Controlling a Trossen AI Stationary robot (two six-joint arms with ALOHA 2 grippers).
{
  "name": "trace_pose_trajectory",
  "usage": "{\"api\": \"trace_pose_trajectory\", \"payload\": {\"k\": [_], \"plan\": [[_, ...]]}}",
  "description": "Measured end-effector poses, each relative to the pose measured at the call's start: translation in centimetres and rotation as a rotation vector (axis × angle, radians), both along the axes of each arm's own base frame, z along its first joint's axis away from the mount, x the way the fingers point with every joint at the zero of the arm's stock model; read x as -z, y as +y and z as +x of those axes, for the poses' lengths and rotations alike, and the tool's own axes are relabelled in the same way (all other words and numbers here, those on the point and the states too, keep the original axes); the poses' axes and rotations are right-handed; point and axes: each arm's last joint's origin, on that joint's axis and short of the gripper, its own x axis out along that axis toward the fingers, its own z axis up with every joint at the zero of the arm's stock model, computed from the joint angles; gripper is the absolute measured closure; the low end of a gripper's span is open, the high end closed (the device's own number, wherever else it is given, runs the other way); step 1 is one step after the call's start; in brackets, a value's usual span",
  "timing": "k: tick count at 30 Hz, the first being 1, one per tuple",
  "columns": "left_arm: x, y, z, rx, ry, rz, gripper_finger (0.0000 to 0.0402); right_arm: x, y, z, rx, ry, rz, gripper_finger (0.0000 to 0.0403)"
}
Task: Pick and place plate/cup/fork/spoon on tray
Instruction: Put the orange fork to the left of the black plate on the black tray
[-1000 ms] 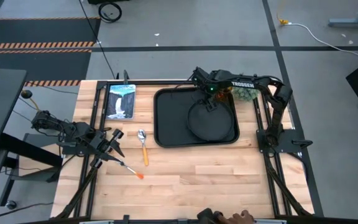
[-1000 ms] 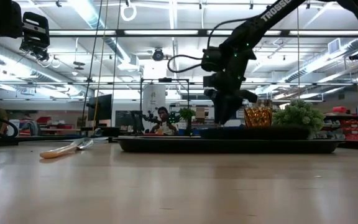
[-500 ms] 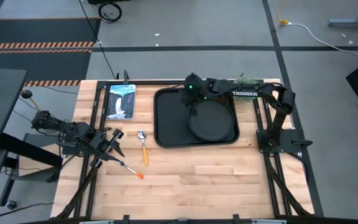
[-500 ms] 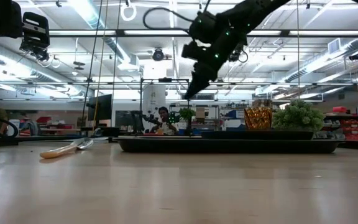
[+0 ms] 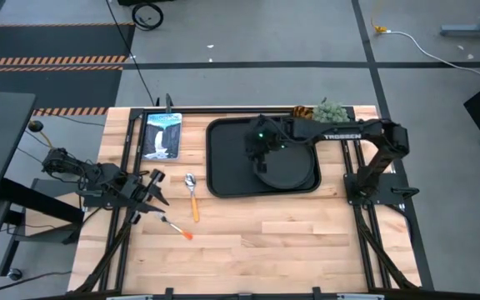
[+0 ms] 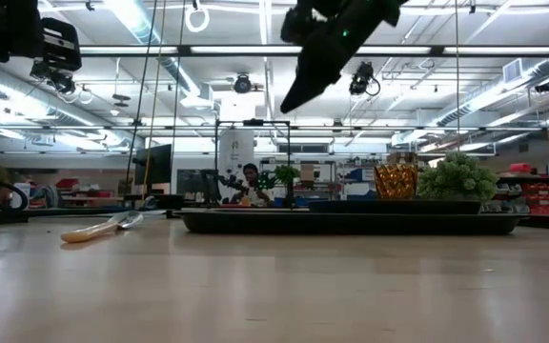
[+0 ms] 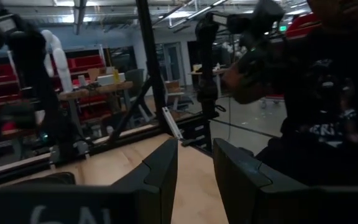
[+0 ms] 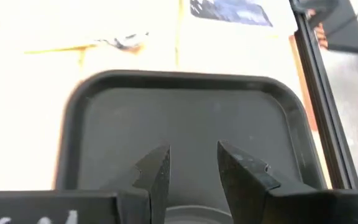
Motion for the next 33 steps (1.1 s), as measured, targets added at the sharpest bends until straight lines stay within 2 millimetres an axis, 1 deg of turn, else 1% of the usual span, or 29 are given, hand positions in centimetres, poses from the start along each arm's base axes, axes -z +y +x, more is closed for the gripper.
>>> {"api": "trace_pose_trajectory", "payload": {"k": [3, 7, 10, 17, 20, 22, 25, 27, 30, 33], "plan": [[0.0, 0.0, 0.0, -0.008, 0.000, -0.010, 0.0292, -0.6, 1.2, -0.2, -0.025, -0.017, 0.004, 0.0264], [-0.4, 0.0, -0.1, -0.007, -0.035, -0.024, 0.0292, -0.5, 2.6, -0.1, -0.028, -0.007, 0.041, 0.0264], [-0.8, 0.1, -0.2, -0.006, -0.077, -0.040, 0.0292, 0.5, 3.7, -0.1, -0.034, -0.005, 0.064, 0.0264], [-1.7, 0.2, -0.4, 0.001, -0.153, -0.096, 0.0292, 3.1, 6.5, -1.0, -0.031, 0.070, 0.136, 0.0264], [-2.0, 0.3, -0.5, -0.006, -0.172, -0.135, 0.0292, 3.8, 8.0, -1.5, -0.031, 0.089, 0.156, 0.0264], [-2.1, 0.3, -0.5, -0.022, -0.185, -0.146, 0.0292, 3.7, 9.1, -2.0, -0.031, 0.087, 0.147, 0.0264], [-2.2, 0.5, -0.5, -0.065, -0.188, -0.162, 0.0292, 2.6, 10.6, -3.2, -0.048, 0.050, 0.141, 0.0264], [-2.3, 0.6, -0.5, -0.106, -0.191, -0.177, 0.0292, 1.2, 11.4, -4.5, -0.067, 0.002, 0.139, 0.0264], [-2.4, 0.8, -0.5, -0.167, -0.197, -0.200, 0.0292, -1.0, 11.9, -6.7, -0.091, -0.082, 0.139, 0.0264], [-2.5, 1.1, -0.5, -0.263, -0.207, -0.240, 0.0292, -2.8, 11.9, -9.3, -0.098, -0.172, 0.159, 0.0264]]}}
